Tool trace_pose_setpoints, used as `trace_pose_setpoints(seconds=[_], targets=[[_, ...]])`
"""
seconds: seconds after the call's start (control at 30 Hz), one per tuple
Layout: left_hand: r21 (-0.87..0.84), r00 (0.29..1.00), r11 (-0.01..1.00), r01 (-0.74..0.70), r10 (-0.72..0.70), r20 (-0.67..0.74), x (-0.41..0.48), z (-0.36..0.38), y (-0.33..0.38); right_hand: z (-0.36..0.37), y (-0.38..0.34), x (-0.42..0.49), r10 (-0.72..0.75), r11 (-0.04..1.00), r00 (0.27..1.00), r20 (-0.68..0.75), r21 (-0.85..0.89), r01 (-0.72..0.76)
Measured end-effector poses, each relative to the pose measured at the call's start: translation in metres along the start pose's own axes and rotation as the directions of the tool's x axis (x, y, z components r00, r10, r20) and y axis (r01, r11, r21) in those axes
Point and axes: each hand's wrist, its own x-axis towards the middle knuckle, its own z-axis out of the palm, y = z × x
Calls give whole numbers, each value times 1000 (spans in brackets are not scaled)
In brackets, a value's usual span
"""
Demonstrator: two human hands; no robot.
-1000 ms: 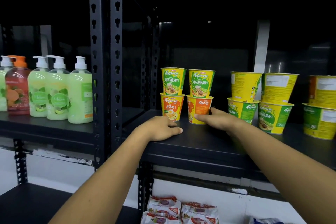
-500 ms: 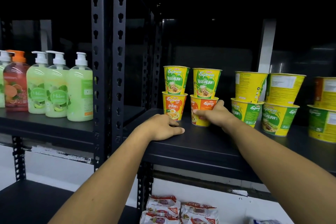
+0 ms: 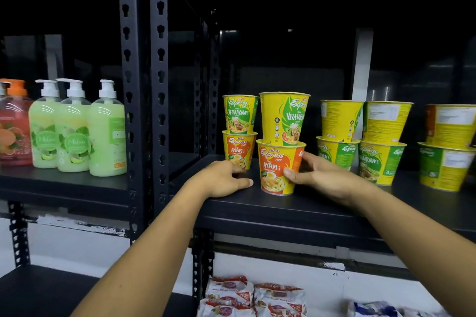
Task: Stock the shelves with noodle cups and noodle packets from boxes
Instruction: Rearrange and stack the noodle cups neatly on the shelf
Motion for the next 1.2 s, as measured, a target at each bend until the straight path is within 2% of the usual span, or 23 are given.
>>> trace_pose_setpoints(seconds=[0.1,0.2,0.3,0.33,0.4,0.47,0.63,0.9,1.1,1.2], targets=[[-116,1000,993,-5,3,-13,-1,-1,-3,3,6,-4,-14,967,1000,-26,-256,7],[-359,1000,933,-12,11,-5,-3,-2,-3,4,6,-12,14,867,1000,4,-498,-10],[-494,997,869,-5,42,63,-1,-8,4,6,6,-19,71,821,997,36,-569,-38],[-557,994,831,-5,67,90,1,-9,8,6,4,-19,88,818,995,36,-573,-52],[-732,986,681,10,113,119,5,-5,19,7,3,-17,110,807,993,44,-587,-63],[-820,978,573,9,166,126,10,2,26,9,1,-15,128,793,991,48,-604,-73],[-800,958,599,-41,252,140,13,7,31,10,1,-15,161,733,985,62,-676,-78],[-671,983,723,-164,178,-48,5,11,33,11,-1,-13,188,700,981,49,-707,-99],[-626,982,757,-186,168,-89,4,13,34,11,0,-15,176,739,983,49,-666,-99],[-674,981,714,-191,161,-107,5,12,33,9,1,-17,162,774,985,53,-626,-94]])
